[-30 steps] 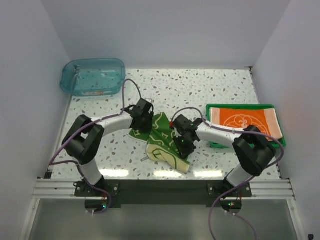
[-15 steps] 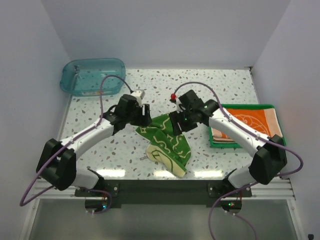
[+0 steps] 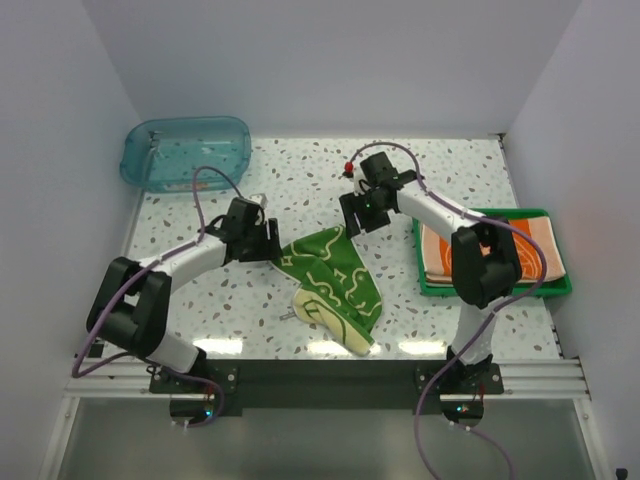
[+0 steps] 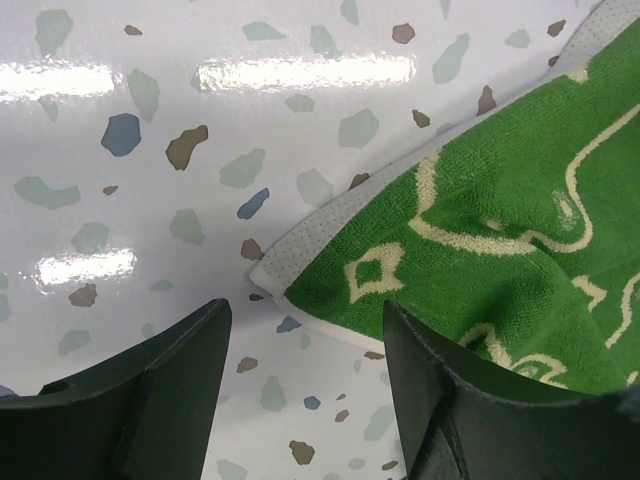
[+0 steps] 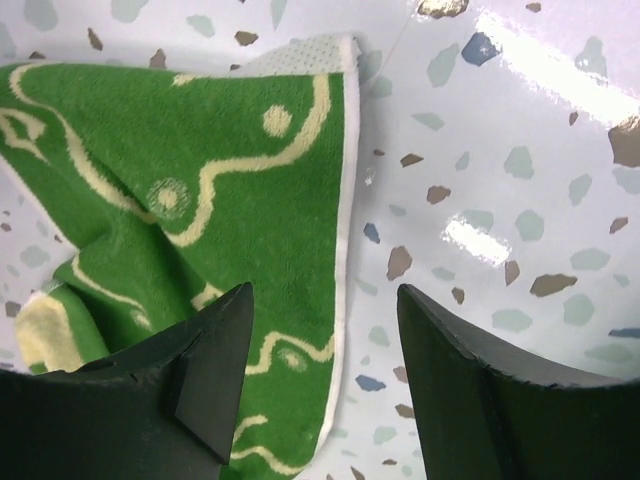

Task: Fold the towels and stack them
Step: Flatten out the crumpled towel

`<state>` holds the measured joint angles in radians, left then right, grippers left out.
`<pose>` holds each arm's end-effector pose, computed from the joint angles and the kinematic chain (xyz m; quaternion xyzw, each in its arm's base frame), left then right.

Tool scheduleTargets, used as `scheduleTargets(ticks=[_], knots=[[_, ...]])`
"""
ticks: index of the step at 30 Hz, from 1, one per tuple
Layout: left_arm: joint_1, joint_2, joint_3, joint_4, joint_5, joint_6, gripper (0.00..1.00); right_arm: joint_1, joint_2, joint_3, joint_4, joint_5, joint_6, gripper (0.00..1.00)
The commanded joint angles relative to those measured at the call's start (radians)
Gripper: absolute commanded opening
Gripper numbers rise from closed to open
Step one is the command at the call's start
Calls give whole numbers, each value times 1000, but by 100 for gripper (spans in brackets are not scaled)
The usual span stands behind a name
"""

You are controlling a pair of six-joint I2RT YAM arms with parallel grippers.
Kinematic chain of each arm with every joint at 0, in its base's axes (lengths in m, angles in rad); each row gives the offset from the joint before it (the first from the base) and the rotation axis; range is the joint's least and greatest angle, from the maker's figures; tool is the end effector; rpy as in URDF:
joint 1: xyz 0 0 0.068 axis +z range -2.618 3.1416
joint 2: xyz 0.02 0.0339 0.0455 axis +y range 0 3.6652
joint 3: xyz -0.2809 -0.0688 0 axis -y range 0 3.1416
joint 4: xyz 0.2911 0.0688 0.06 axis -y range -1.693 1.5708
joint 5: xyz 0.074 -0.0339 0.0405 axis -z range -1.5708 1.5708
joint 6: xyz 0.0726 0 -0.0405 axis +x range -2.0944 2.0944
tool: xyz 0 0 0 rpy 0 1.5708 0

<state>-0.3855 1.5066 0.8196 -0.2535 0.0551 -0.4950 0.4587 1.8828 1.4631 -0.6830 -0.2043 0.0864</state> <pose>0.3241 -0.1359 0.1372 -0.0435 0.9494 -0.1557 0.2691 0.4077 0.2178 0.1875 -0.2023 0.9466 0.1576 0.1955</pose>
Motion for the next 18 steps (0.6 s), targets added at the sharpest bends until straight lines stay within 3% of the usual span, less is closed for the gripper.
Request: scheduleTargets(ticks=[1,10,18], knots=[[13,27,1,56,23,-39,67,-5,24,52,69,-23,3,63],[13,116,1,62,29,-31,65,-14,148,100,120,-59,12,62],[10,155,12,63,38,-24,55,-15,225,126,143,-127,24,61]])
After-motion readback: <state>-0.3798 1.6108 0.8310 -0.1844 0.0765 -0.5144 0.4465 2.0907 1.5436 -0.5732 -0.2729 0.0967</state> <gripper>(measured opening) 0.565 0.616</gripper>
